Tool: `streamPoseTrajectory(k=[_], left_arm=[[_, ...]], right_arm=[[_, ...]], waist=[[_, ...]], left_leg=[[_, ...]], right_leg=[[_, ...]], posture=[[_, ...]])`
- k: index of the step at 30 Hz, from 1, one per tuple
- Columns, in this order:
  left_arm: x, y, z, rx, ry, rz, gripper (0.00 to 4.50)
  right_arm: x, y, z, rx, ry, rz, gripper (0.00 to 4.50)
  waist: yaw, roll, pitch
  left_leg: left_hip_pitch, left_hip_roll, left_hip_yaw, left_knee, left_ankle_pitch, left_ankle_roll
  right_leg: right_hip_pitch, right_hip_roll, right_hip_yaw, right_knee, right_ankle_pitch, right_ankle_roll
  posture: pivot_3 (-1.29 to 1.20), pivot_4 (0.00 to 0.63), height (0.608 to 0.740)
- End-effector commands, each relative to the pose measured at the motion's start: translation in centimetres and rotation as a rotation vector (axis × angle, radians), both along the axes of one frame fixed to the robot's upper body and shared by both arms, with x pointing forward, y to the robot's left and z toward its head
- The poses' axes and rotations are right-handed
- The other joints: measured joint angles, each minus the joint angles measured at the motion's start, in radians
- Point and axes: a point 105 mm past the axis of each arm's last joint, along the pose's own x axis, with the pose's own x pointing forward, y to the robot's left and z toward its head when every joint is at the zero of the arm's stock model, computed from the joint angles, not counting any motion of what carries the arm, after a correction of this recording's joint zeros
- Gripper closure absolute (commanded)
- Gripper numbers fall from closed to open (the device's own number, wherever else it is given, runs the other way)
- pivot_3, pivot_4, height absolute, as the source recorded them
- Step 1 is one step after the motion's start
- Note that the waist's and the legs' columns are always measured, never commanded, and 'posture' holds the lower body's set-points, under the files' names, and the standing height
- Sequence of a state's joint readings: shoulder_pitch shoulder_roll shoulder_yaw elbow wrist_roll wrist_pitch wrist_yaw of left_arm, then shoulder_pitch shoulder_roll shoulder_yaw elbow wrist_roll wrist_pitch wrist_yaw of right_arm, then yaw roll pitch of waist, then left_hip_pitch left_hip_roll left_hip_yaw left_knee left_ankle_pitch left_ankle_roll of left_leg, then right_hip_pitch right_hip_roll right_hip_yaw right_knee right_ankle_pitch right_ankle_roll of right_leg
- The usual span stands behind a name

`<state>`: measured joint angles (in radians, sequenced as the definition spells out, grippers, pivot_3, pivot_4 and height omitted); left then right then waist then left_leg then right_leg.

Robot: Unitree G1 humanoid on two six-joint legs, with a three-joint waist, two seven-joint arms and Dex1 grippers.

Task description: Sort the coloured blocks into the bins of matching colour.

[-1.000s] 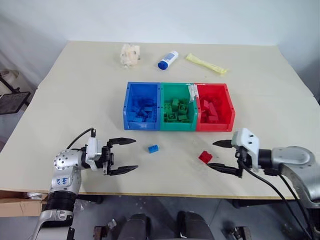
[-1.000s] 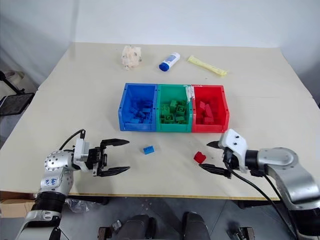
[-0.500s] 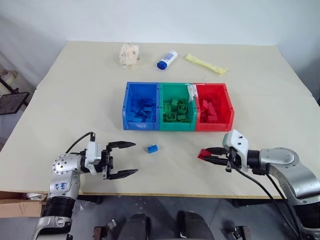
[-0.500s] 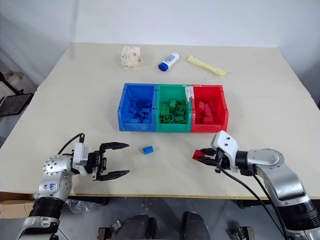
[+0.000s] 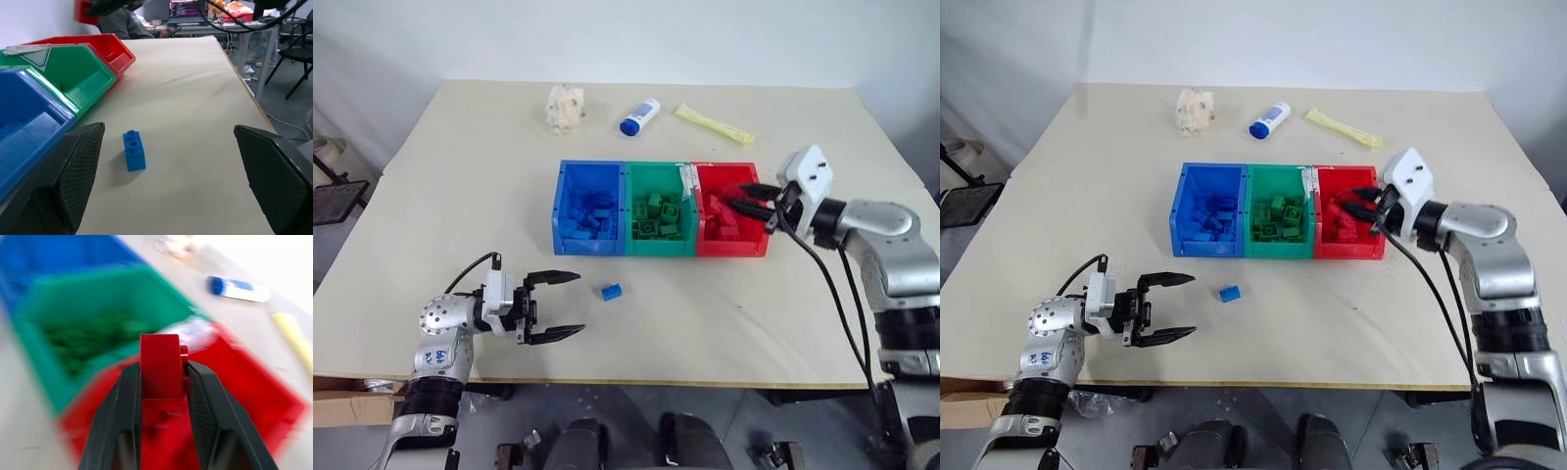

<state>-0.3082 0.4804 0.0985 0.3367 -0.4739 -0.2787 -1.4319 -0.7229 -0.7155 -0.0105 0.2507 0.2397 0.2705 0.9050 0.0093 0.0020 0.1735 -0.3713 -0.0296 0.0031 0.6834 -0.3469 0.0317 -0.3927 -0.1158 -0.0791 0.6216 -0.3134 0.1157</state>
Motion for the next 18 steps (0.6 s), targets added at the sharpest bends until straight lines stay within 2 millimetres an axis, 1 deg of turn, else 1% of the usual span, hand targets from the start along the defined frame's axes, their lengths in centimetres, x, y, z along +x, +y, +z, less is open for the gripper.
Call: streamPoseTrajectory(k=[1, 5, 6, 7, 8, 10, 12, 14, 16, 18], left_arm=[[0.2, 0.1, 0.4, -0.008, -0.026, 0.002, 0.0], [0.1, 0.3, 0.4, -0.007, -0.027, 0.008, 0.0], [0.1, 0.3, 0.4, -0.007, -0.027, 0.009, 0.0], [0.1, 0.4, 0.4, -0.008, -0.027, 0.012, 0.0], [0.2, 0.4, 0.4, -0.008, -0.027, 0.013, 0.0], [0.2, 0.4, 0.4, -0.008, -0.026, 0.015, 0.0], [0.3, 0.5, 0.4, -0.007, -0.022, 0.028, 0.0], [0.5, 0.8, 0.3, -0.003, -0.018, 0.056, 0.0], [0.7, 1.1, 0.3, 0.0, -0.016, 0.083, 0.0], [0.8, 1.7, 0.5, -0.008, -0.021, 0.121, 0.0]], right_arm=[[0.8, -0.1, 1.0, -0.01, -0.065, -0.007, 2.02], [0.4, 0.1, 1.1, -0.017, -0.069, 0.025, 0.73], [0.2, 0.1, 1.0, -0.021, -0.066, 0.03, 0.48], [-0.3, 0.1, 0.8, -0.024, -0.057, 0.047, 0.13], [-0.6, 0.1, 0.7, -0.026, -0.05, 0.06, 0.06], [-1.3, 0.1, 0.5, -0.03, -0.034, 0.082, 0.06], [-2.9, -0.1, -0.3, -0.041, 0.014, 0.137, 0.06], [-5.2, -0.4, -1.3, -0.055, 0.079, 0.211, 0.06], [-6.8, -0.9, -2.1, -0.069, 0.129, 0.249, 0.06], [-7.9, -1.5, -2.9, -0.085, 0.166, 0.263, 0.06]], waist=[[-0.008, 0.0, 0.0], [-0.014, 0.0, 0.0], [-0.014, 0.0, 0.0], [-0.013, 0.0, 0.0], [-0.012, 0.0, 0.0], [-0.011, 0.0, 0.0], [-0.008, 0.0, 0.0], [-0.005, 0.0, 0.0], [-0.004, 0.0, 0.0], [-0.005, 0.0, 0.0]], left_leg=[[0.0, 0.0, 0.0, 0.0, 0.0, 0.0], [-0.001, 0.0, 0.0, 0.0, 0.0, 0.0], [-0.001, 0.0, 0.0, 0.0, 0.0, 0.0], [0.0, 0.0, 0.0, 0.0, 0.0, 0.0], [0.0, 0.0, 0.0, 0.0, 0.0, 0.0], [0.0, 0.001, 0.0, 0.0, 0.0, 0.0], [-0.001, 0.0, 0.0, 0.0, 0.0, 0.0], [-0.001, 0.0, -0.001, 0.0, 0.0, 0.0], [-0.001, 0.0, -0.001, 0.0, 0.0, 0.0], [-0.001, 0.0, -0.001, 0.0, 0.0, 0.0]], right_leg=[[0.0, 0.0, 0.0, 0.0, 0.0, 0.0], [0.0, 0.0, -0.001, 0.0, 0.0, 0.0], [0.0, 0.0, -0.001, 0.0, 0.0, 0.0], [0.0, 0.0, -0.001, 0.0, 0.0, 0.0], [0.0, 0.0, -0.001, 0.0, 0.0, 0.0], [0.0, 0.0, -0.001, 0.001, 0.0, 0.0], [0.0, 0.0, -0.001, 0.001, 0.0, 0.0], [0.0, 0.0, -0.001, 0.0, 0.0, 0.0], [0.0, 0.0, -0.001, 0.0, 0.0, 0.0], [0.001, 0.0, -0.001, 0.0, 0.0, 0.0]], posture=[[0.0, 0.15, 0.74], [0.0, 0.15, 0.74], [0.0, 0.15, 0.74], [0.0, 0.15, 0.74], [0.0, 0.15, 0.74], [0.0, 0.15, 0.74], [0.0, 0.15, 0.74], [0.0, 0.15, 0.74], [0.0, 0.15, 0.74], [0.0, 0.15, 0.74]])
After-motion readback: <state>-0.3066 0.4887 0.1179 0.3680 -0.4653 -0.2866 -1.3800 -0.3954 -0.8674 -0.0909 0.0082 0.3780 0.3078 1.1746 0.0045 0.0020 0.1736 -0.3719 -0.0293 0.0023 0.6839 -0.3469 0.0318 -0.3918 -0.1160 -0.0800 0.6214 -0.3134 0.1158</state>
